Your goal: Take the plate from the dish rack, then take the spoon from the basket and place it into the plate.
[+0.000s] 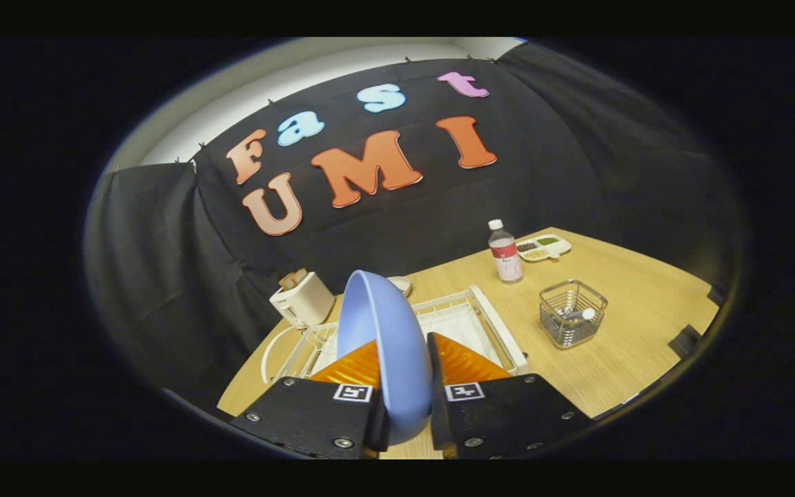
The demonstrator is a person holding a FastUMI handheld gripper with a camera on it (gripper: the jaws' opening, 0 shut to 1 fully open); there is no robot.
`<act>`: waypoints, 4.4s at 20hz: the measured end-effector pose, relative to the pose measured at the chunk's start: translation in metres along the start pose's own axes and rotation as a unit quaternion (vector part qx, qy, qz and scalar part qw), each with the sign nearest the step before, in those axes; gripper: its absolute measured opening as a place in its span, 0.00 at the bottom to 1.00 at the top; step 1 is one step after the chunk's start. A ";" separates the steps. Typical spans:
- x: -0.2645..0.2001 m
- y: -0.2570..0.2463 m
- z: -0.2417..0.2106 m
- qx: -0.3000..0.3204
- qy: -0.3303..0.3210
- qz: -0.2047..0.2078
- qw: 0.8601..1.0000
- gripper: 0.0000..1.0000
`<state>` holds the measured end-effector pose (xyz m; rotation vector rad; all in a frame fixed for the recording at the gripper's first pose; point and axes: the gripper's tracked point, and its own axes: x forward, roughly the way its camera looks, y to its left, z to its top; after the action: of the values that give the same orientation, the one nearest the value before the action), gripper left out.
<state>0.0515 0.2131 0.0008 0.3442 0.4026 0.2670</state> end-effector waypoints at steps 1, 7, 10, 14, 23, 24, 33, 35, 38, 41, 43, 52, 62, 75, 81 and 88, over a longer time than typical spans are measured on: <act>-0.006 -0.007 -0.006 0.013 0.003 0.003 1.000 0.24; -0.043 -0.037 -0.058 0.104 0.036 0.038 0.993 0.24; -0.051 -0.054 -0.079 0.141 0.042 0.039 0.988 0.24; -0.053 -0.071 -0.112 0.207 0.064 0.043 0.975 0.24; -0.040 -0.075 -0.158 0.269 0.115 0.046 0.955 0.23; -0.036 -0.075 -0.164 0.271 0.122 0.043 0.954 0.23; -0.024 -0.081 -0.173 0.219 0.137 0.004 0.966 0.41; -0.025 -0.092 -0.160 0.179 0.117 -0.014 0.977 0.65; -0.026 -0.113 -0.140 0.123 0.090 -0.044 0.987 0.98; -0.025 -0.131 -0.111 0.059 0.047 -0.063 0.995 0.98; -0.025 -0.143 -0.089 0.012 0.012 -0.075 0.997 0.98; 0.001 -0.175 0.002 -0.096 -0.081 -0.119 0.985 0.98; 0.044 -0.172 0.025 -0.175 -0.110 -0.123 0.971 0.78; 0.040 -0.183 0.044 -0.169 -0.125 -0.146 0.967 0.06; -0.001 -0.160 0.078 -0.175 -0.167 -0.125 0.962 0.06; -0.058 -0.111 0.083 -0.185 -0.196 -0.084 0.959 0.06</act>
<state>0.0562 0.0710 0.0501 -0.0103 -0.0149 0.0977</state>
